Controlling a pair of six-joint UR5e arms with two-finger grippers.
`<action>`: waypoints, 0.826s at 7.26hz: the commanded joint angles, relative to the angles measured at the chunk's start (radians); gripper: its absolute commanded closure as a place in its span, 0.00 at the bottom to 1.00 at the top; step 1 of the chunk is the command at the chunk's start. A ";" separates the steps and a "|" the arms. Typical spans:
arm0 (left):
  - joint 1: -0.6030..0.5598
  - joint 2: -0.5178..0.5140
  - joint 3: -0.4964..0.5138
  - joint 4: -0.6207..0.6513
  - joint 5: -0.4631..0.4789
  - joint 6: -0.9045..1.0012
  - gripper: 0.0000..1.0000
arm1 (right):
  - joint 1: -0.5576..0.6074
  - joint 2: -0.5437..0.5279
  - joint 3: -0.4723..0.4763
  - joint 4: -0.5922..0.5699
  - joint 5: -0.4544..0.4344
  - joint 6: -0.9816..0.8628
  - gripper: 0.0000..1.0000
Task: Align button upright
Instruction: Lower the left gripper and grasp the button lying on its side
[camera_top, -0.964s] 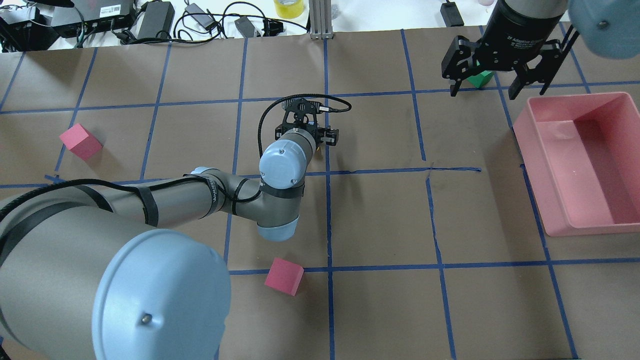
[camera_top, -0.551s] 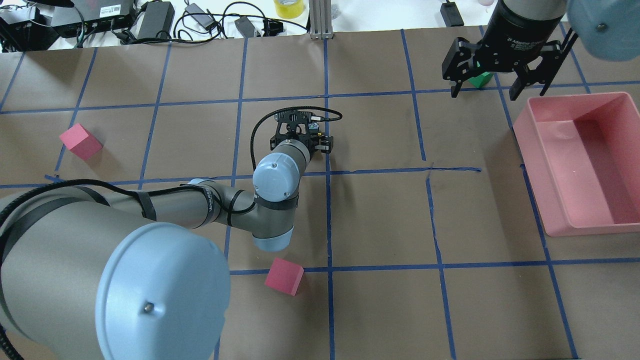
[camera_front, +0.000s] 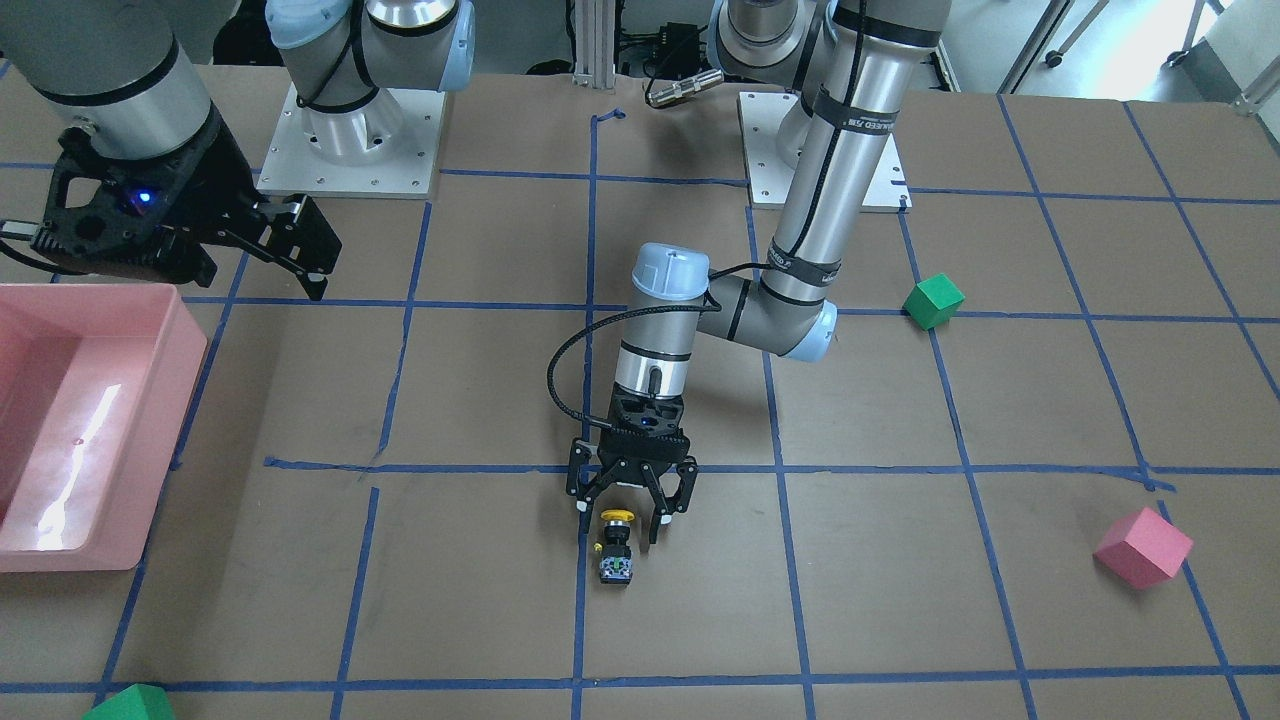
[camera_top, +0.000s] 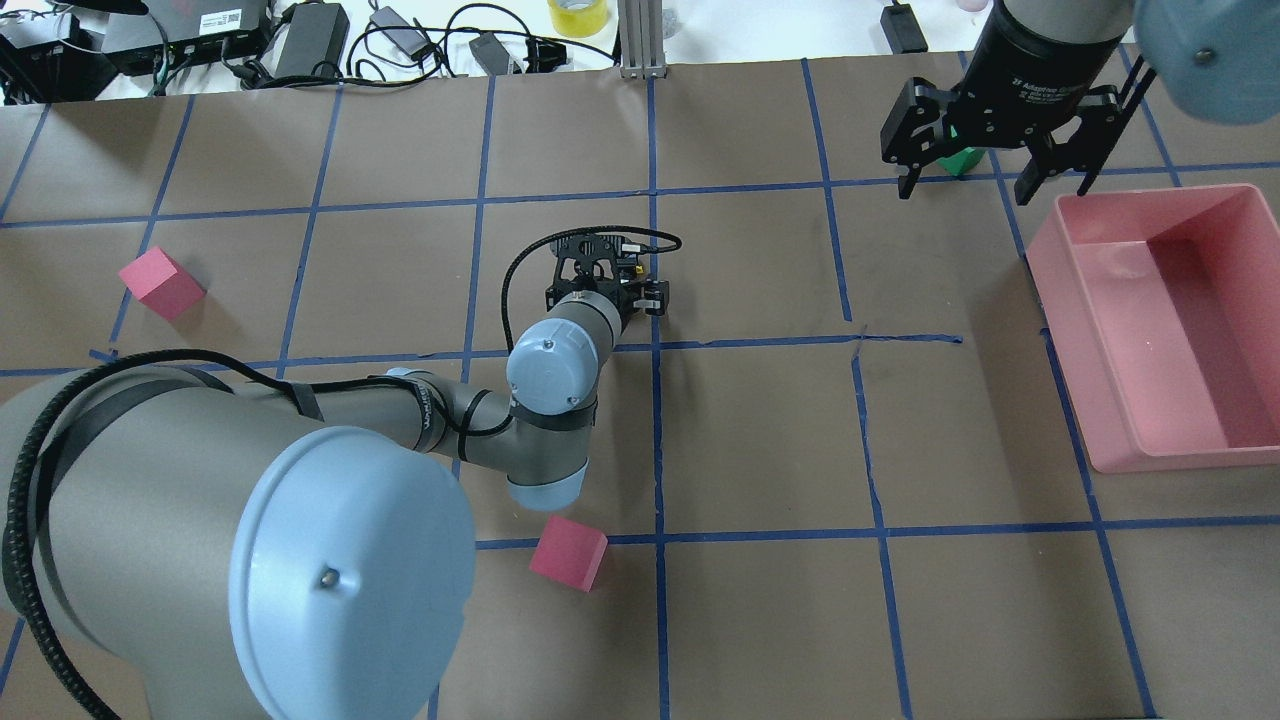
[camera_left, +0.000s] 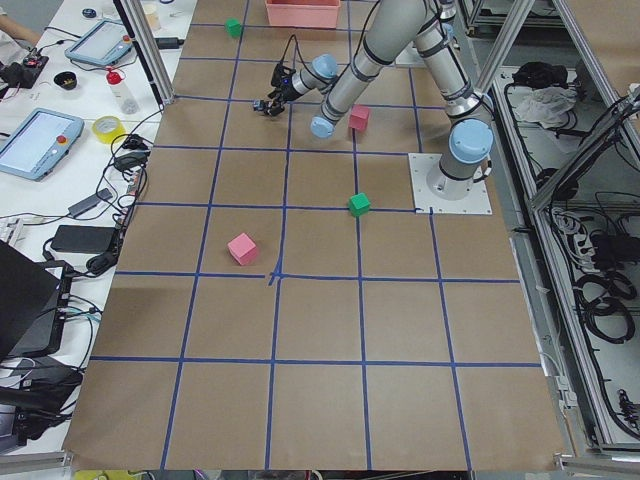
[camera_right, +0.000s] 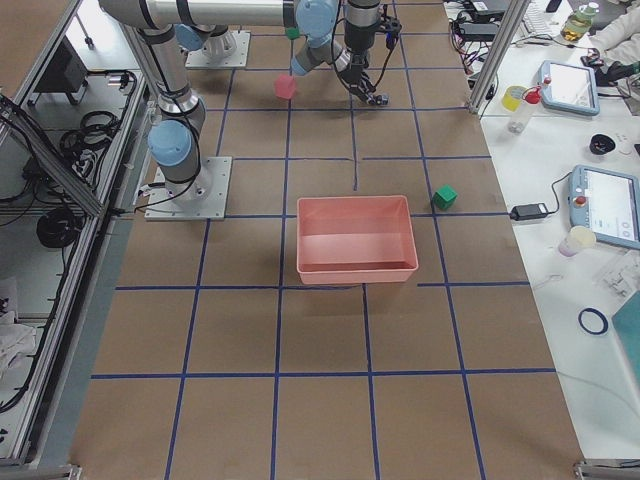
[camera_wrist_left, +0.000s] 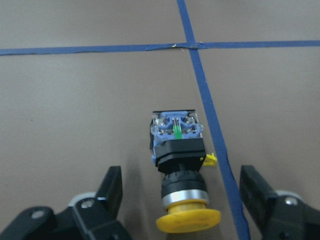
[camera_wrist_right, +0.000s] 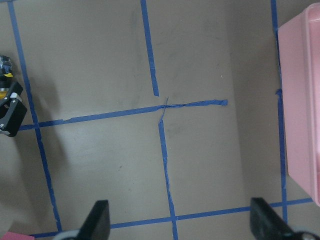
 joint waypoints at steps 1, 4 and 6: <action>0.000 -0.007 -0.002 0.008 0.000 0.001 0.49 | 0.001 0.005 0.001 -0.007 -0.007 -0.004 0.00; -0.002 0.007 -0.002 0.007 -0.005 -0.002 1.00 | 0.000 0.005 0.001 -0.011 0.004 -0.014 0.00; -0.002 0.053 0.018 -0.012 0.000 -0.016 1.00 | -0.003 0.005 0.001 -0.011 0.004 -0.011 0.00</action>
